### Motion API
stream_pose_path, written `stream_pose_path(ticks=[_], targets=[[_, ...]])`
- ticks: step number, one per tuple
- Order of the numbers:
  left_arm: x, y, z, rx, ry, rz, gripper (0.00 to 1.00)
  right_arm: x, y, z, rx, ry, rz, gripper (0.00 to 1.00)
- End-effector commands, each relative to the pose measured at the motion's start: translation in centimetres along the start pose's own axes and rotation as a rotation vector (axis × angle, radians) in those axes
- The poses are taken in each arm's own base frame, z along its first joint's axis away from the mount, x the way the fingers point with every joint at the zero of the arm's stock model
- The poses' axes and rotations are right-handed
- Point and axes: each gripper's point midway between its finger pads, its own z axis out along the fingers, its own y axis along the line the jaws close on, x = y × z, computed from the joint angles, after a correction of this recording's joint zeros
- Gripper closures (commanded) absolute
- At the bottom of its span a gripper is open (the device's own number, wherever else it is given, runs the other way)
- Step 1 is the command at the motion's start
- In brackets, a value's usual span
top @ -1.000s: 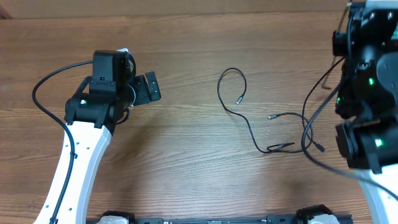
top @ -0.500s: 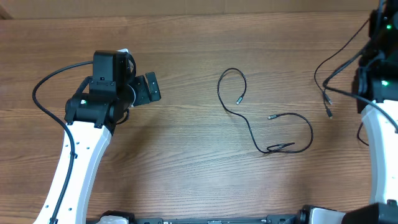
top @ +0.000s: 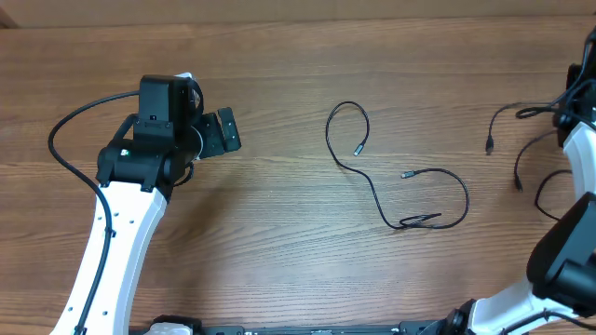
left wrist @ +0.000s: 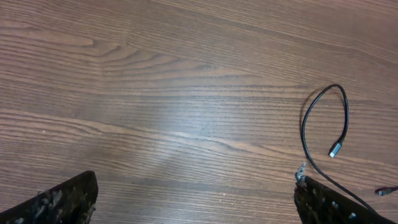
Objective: Untangle cables
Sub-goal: 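Lay the cable at the right table edge and open the right gripper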
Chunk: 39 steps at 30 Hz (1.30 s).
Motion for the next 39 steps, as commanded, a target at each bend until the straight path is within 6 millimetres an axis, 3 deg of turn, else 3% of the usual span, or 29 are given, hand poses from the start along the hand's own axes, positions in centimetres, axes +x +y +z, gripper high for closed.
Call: stream_pose_path(ticks=[1, 7, 10, 12, 16, 24, 28, 33, 36, 39], targets=[[-0.4, -0.2, -0.2, 0.011, -0.011, 0.011, 0.00, 2.3, -2.4, 1.7, 0.029, 0.058, 0.118, 0.96], [-0.4, -0.2, -0.2, 0.010, -0.011, 0.011, 0.00, 7.0, -5.7, 3.2, -0.032, 0.147, 0.292, 0.96], [-0.4, -0.2, -0.2, 0.011, -0.011, 0.011, 0.00, 8.0, -5.9, 3.4, -0.150, 0.137, 0.335, 0.94], [-0.4, -0.2, -0.2, 0.011, -0.011, 0.011, 0.00, 8.1, -5.9, 3.4, -0.187, 0.129, 0.349, 0.77], [-0.4, -0.2, -0.2, 0.010, -0.011, 0.011, 0.00, 8.8, -6.3, 3.4, -0.191, 0.146, 0.374, 0.00], [-0.4, -0.2, -0.2, 0.010, -0.011, 0.011, 0.00, 10.3, -4.8, 2.8, -0.247, 0.218, 0.386, 0.00], [-0.4, -0.2, -0.2, 0.010, -0.011, 0.011, 0.01, 9.7, -1.6, 1.6, -0.440, 0.210, 0.413, 0.00], [-0.4, -0.2, -0.2, 0.011, -0.011, 0.011, 0.00, 6.8, 3.6, -2.3, -0.841, 0.124, 0.486, 0.00], [-0.4, -0.2, -0.2, 0.011, -0.011, 0.011, 0.00, 4.4, 6.4, -6.3, -1.122, 0.055, 0.536, 0.00], [-0.4, -0.2, -0.2, 0.010, -0.011, 0.011, 0.00, 3.8, 8.4, -8.4, -1.238, 0.076, 0.550, 0.00]])
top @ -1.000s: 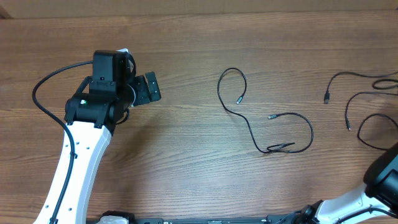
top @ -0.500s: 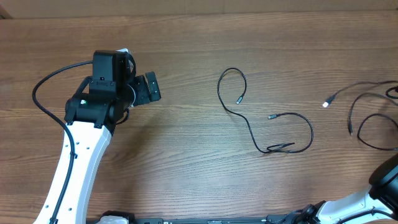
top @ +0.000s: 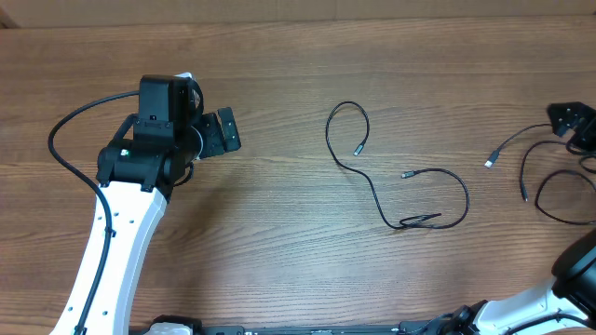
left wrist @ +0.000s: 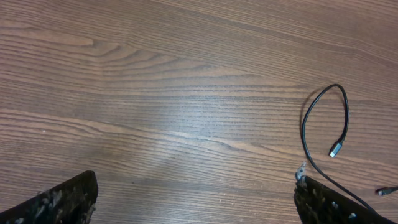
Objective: Untangle cables
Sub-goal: 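Lay the cable at the right table edge and open the right gripper, then bring the right gripper back and grasp the remaining middle cable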
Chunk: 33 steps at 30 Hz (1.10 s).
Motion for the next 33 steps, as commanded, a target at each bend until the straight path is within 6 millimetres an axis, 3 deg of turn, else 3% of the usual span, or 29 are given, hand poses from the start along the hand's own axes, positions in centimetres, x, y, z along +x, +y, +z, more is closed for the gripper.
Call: stream_pose_path(ticks=[1, 5, 10, 15, 20, 24, 29, 33], targets=[[-0.4, -0.2, -0.2, 0.010, -0.011, 0.011, 0.00, 0.2, 7.1, 0.4, -0.315, 0.020, 0.014, 0.00], [-0.4, -0.2, -0.2, 0.010, -0.011, 0.011, 0.00, 2.8, 11.6, 1.7, -0.412, 0.148, 0.059, 0.00], [-0.4, -0.2, -0.2, 0.011, -0.011, 0.011, 0.00, 5.1, 17.6, 1.3, -0.609, 0.260, 0.126, 0.00], [-0.4, -0.2, -0.2, 0.010, -0.011, 0.011, 0.00, 8.8, 22.4, 1.5, -0.661, 0.440, 0.171, 0.00], [-0.4, -0.2, -0.2, 0.010, -0.011, 0.011, 0.00, 13.1, 24.6, 2.8, -0.558, 0.605, 0.089, 0.00], [-0.4, -0.2, -0.2, 0.010, -0.011, 0.011, 0.01, 19.0, 25.3, 3.6, -0.355, 0.804, -0.080, 0.00], [-0.4, -0.2, -0.2, 0.010, -0.011, 0.011, 0.00, 23.5, 27.7, 3.0, -0.367, 0.923, -0.158, 0.00], [-0.4, -0.2, -0.2, 0.010, -0.011, 0.011, 0.00, 28.4, 27.3, 2.4, -0.269, 1.043, -0.291, 0.00]])
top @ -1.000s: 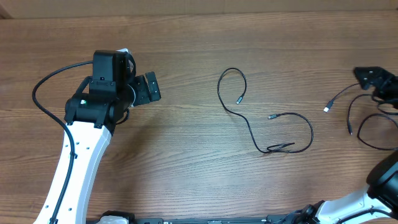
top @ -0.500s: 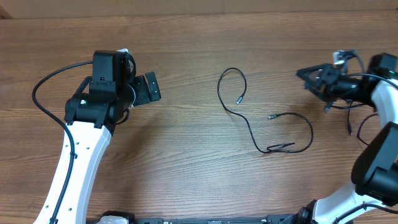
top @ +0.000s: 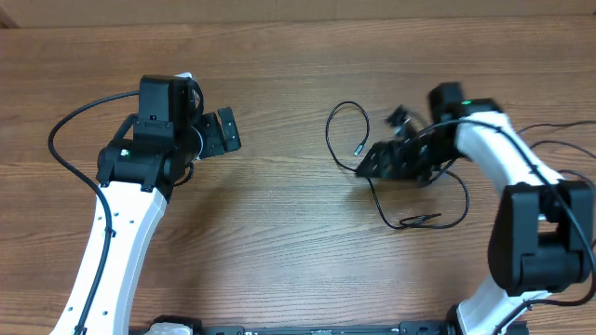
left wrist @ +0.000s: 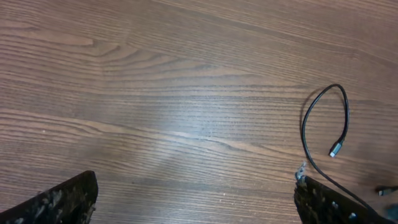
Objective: Untangle cables
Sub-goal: 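Bring the right gripper back and grasp the remaining middle cable, then carry the cable to the upper right and release it there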
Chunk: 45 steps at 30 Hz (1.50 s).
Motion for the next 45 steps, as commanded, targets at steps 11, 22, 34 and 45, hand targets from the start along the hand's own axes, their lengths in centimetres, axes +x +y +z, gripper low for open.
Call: stream_pose_path(ticks=[11, 22, 34, 45], targets=[[-0.4, -0.2, -0.2, 0.010, -0.011, 0.011, 0.00, 4.3, -2.0, 2.7, 0.177, 0.168, -0.008, 0.34], [-0.4, -0.2, -0.2, 0.010, -0.011, 0.011, 0.00, 4.3, -1.3, 2.8, 0.141, 0.162, 0.026, 0.96], [-0.4, -0.2, -0.2, 0.010, -0.011, 0.011, 0.01, -2.5, 5.8, -5.8, 0.145, 0.019, -0.061, 0.96], [-0.4, -0.2, -0.2, 0.011, -0.011, 0.011, 0.00, -11.1, 17.0, -25.9, 0.357, -0.682, -0.165, 0.96]])
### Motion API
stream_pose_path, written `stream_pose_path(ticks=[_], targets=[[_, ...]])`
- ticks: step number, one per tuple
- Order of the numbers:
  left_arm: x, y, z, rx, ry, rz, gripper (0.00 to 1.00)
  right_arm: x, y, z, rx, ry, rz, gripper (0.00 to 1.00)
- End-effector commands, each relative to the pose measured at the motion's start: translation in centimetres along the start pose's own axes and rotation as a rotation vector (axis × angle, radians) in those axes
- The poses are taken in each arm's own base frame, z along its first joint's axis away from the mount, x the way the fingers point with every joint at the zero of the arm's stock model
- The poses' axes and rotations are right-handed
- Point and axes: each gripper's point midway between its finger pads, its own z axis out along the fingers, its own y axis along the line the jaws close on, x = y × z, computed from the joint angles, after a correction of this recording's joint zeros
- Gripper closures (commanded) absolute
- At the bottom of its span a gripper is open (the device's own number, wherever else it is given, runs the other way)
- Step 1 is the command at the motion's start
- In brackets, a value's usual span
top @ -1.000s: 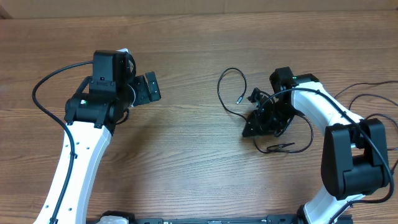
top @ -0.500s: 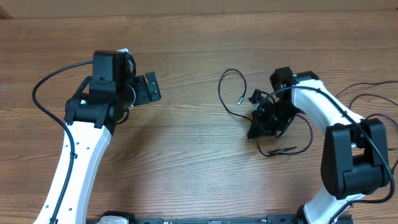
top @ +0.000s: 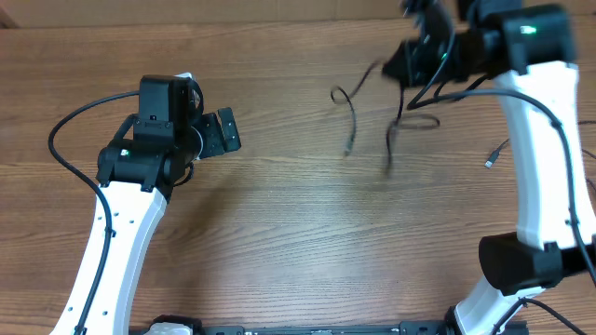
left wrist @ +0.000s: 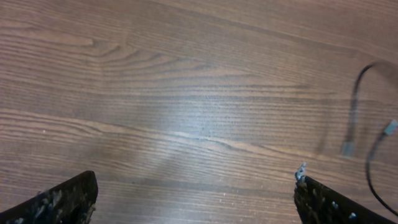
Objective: Untangle cables
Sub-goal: 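Carry the cable to the upper right and release it there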
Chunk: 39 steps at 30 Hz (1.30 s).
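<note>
A thin black cable (top: 350,112) hangs blurred above the table in the overhead view, its two plug ends dangling at the middle back. It trails from my right gripper (top: 418,58), which is raised high at the back right and shut on it. In the left wrist view the same cable (left wrist: 353,118) shows blurred at the right edge. My left gripper (top: 223,133) rests at the left, open and holding nothing, with its dark fingers (left wrist: 65,199) spread wide over bare wood.
Another black cable (top: 496,151) with a small plug lies near the right edge, partly hidden by my right arm (top: 545,167). The wooden table (top: 279,242) fills the view. The left arm's own lead (top: 65,126) loops at the far left.
My right gripper was low on the middle cable on the table. It is now high at the back right, and the cable is off the table, hanging from it. The left arm is unchanged.
The middle cable lay in an S on the table while my right gripper was at the far right edge among other cables. Those cables then lay by the right edge. The gripper was later down on the middle cable, and now holds it up in the air.
</note>
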Motion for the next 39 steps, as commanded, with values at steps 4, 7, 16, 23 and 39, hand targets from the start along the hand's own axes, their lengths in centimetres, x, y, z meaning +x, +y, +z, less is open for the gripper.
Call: stream_pose_path(ticks=[4, 7, 16, 23, 39], targets=[[-0.4, -0.2, -0.2, 0.010, -0.011, 0.011, 0.00, -7.6, -0.4, -9.2, 0.197, -0.427, 0.113, 0.96], [-0.4, -0.2, -0.2, 0.010, -0.011, 0.011, 0.00, -10.0, -1.2, -11.5, 0.267, -0.564, 0.126, 0.96], [-0.4, -0.2, -0.2, 0.010, -0.011, 0.011, 0.00, -12.4, -6.8, -15.7, 0.618, -0.768, 0.213, 0.96], [-0.4, -0.2, -0.2, 0.010, -0.011, 0.011, 0.00, -11.7, -11.2, -18.1, 0.748, -0.804, 0.310, 0.96], [-0.4, -0.2, -0.2, 0.010, -0.011, 0.011, 0.00, -8.9, -24.8, -16.0, 0.759, -0.879, 0.904, 0.96]])
